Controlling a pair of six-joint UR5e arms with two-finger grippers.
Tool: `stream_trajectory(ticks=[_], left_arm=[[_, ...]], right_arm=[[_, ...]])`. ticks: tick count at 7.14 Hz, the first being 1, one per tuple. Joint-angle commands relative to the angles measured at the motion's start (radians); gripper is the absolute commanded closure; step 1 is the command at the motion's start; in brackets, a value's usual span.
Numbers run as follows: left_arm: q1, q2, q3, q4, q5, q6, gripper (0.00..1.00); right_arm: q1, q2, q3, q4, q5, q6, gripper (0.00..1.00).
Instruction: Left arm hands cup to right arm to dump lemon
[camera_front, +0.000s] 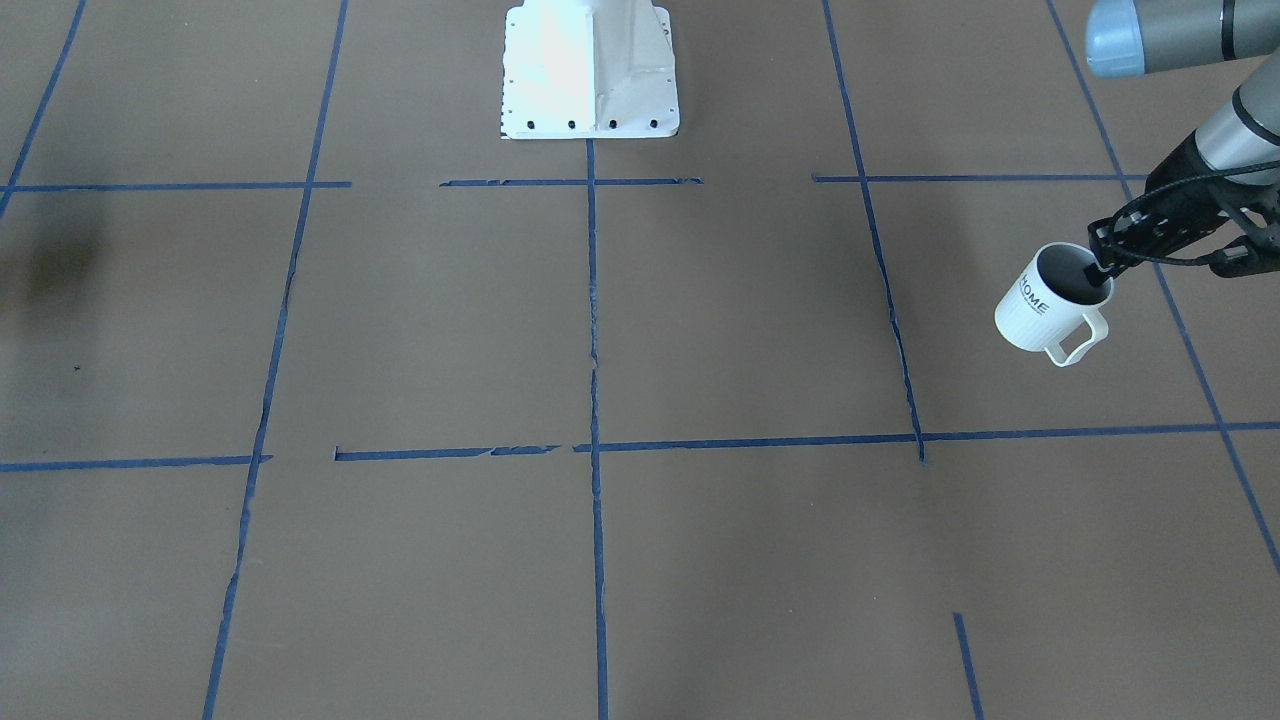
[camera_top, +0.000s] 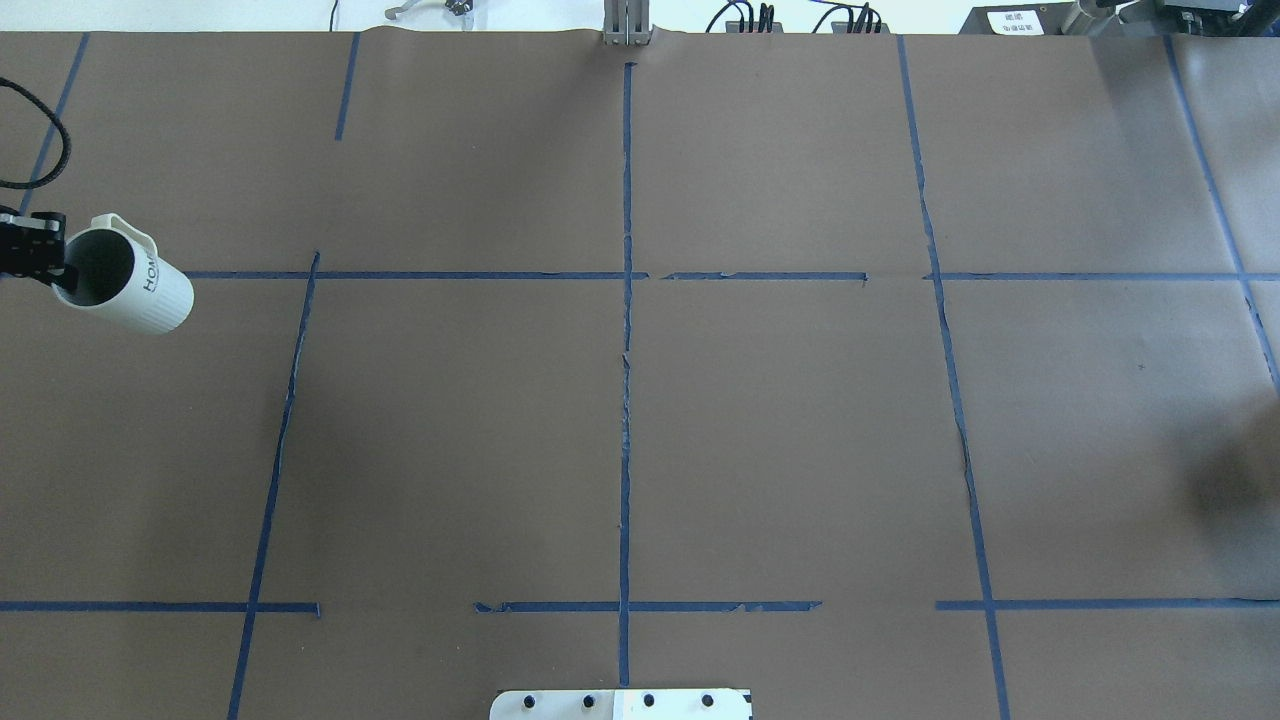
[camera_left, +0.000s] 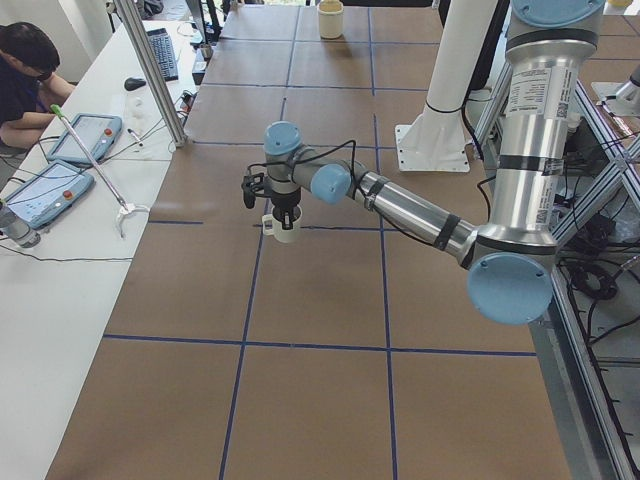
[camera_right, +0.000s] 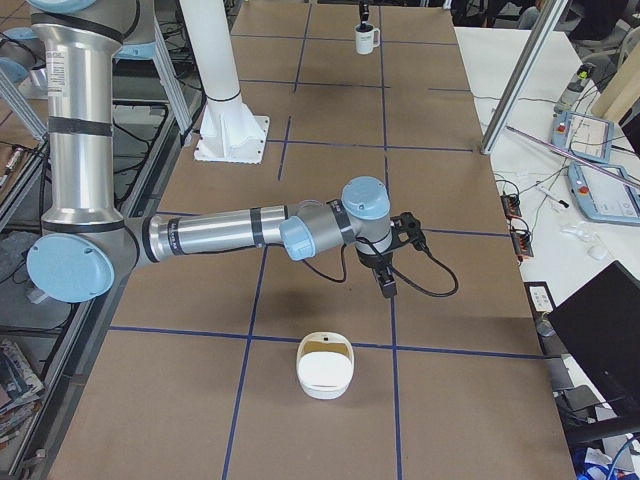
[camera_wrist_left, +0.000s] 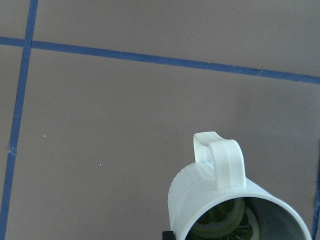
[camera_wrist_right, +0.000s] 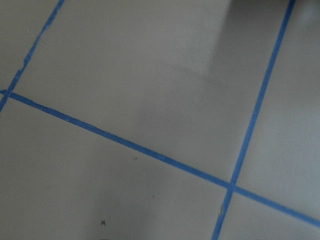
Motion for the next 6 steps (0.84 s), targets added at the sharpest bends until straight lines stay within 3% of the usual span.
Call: stream_trajectory(ticks=[1, 2, 5, 6], left_arm=[[0.007, -0.186, 0.051, 0.162, -0.042, -0.006, 1.00], [0.009, -0.264, 0.123, 0.178, -0.100, -0.051, 1.00], [0.111, -0.404, 0.190, 0.166, -0.103, -0.321, 1.00], [0.159, -0.440, 0.205, 0.161, -0.103, -0.407, 1.00]], right_arm=[[-0.105, 0.129, -0.102, 0.218, 0.000, 0.000, 0.00], [-0.167, 0.183, -0.103, 0.217, 0.002, 0.015, 0.00], [-0.321, 0.287, -0.104, 0.422, -0.010, 0.164, 0.01], [-0.393, 0.344, -0.100, 0.459, -0.091, 0.243, 0.01]])
